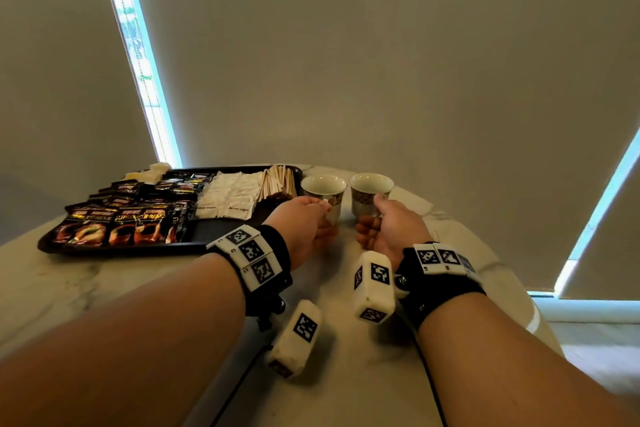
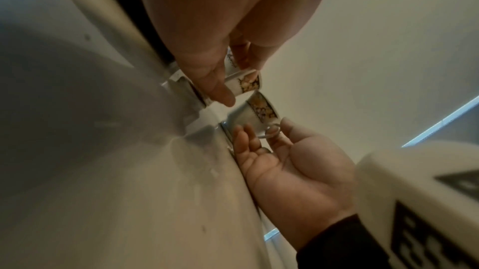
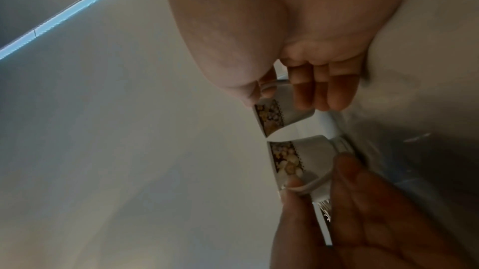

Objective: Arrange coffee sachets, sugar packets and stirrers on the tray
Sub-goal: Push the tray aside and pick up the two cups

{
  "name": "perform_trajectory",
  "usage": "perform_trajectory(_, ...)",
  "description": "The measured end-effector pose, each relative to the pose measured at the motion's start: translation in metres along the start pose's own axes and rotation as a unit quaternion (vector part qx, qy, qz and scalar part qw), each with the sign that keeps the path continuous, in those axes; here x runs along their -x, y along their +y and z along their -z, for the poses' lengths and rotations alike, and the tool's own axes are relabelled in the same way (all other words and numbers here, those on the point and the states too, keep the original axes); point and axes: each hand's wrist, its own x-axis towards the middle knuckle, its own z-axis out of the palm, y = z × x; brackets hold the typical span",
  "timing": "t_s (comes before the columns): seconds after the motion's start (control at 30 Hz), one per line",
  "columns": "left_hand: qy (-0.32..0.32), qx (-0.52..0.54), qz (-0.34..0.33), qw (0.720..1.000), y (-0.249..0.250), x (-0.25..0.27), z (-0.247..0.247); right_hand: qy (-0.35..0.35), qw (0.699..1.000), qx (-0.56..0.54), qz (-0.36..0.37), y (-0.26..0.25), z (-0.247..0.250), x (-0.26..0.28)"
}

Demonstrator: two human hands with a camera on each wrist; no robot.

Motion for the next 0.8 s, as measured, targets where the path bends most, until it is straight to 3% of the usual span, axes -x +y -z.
perform_trajectory(0.27,0.046,-0.039,0.007,0.998,0.004,0.005,-0.012,0.032,0.999,0.0,0.01,0.001,0.004,-0.008)
perform_trajectory(0.37,0.083,-0.088,-0.054,0.991,0.0,0.003,-0.01,0.087,0.99,0.102,0.051,0.001,0.007,-0.012)
perform_trajectory(0.47,0.051,-0.127,-0.075,0.988,0.003,0.009,-0.013,0.125,0.973,0.172,0.092,0.001,0.011,-0.015)
perform_trajectory(0.8,0.061,-0.189,-0.083,0.977,0.01,0.016,-0.016,0.05,0.973,0.195,0.112,0.003,0.008,-0.022)
